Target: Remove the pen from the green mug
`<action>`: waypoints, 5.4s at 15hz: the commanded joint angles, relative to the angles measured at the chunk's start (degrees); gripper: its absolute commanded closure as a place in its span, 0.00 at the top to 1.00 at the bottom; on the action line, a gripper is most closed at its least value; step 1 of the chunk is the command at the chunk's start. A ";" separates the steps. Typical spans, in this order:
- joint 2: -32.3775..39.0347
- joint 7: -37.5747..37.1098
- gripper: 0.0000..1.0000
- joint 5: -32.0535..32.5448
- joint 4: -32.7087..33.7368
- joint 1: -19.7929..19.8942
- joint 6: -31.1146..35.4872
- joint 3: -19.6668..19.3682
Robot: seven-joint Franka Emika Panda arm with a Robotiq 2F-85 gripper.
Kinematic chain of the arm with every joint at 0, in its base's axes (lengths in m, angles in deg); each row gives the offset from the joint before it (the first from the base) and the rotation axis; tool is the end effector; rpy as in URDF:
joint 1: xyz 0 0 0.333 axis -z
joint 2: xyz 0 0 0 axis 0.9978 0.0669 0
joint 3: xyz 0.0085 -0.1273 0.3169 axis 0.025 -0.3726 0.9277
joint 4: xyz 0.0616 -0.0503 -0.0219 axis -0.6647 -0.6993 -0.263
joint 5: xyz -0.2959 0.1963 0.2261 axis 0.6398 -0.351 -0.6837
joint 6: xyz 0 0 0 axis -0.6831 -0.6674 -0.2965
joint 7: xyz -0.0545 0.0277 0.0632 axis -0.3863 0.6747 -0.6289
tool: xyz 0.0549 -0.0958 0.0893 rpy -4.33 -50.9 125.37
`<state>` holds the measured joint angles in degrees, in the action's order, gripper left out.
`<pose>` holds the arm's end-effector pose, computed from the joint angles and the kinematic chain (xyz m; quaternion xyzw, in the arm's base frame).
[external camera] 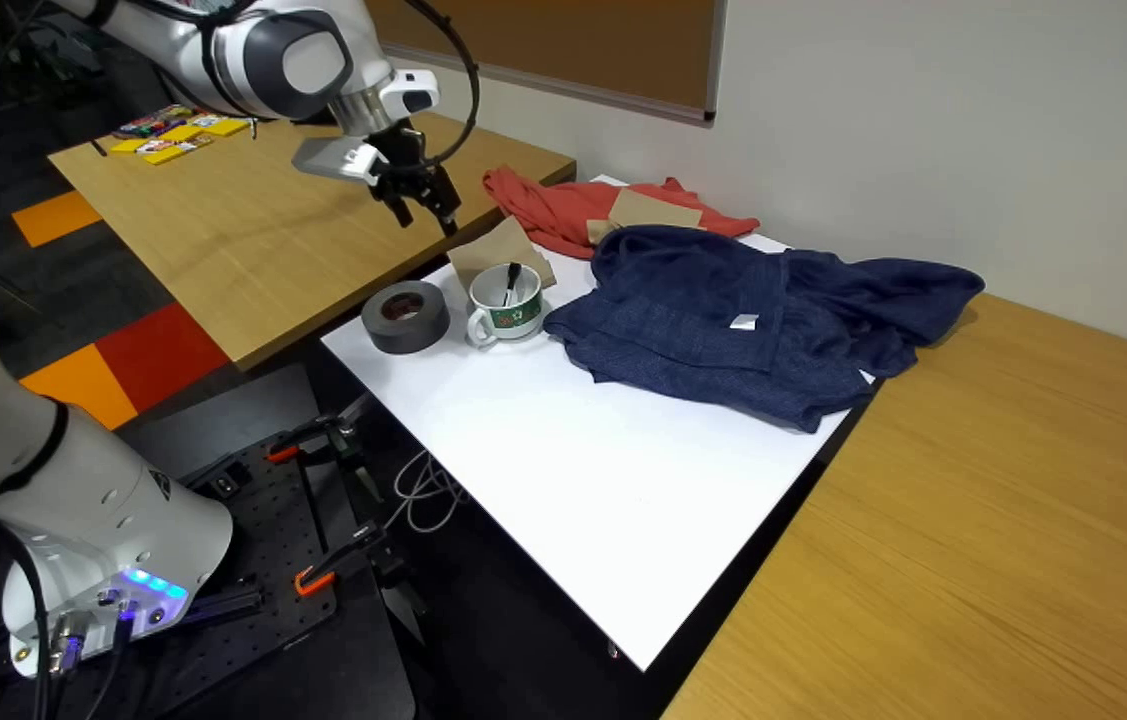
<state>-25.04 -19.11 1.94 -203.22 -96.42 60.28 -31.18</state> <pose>0.4597 0.2022 0.2902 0.9686 0.2372 0.0729 0.0165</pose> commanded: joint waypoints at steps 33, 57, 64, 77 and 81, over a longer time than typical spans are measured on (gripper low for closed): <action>26.61 1.22 0.50 9.61 16.00 -0.80 7.72 -6.83; 12.17 -11.61 0.03 18.45 8.53 -6.05 7.70 -13.47; 4.01 -22.54 0.03 20.97 4.78 -2.68 -0.31 -11.38; 14.11 -27.60 0.03 11.23 2.86 1.42 -0.19 -11.87; 18.00 -26.91 0.03 6.32 1.61 1.38 5.88 -12.53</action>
<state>-8.71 -45.88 11.18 -200.57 -95.16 62.69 -43.37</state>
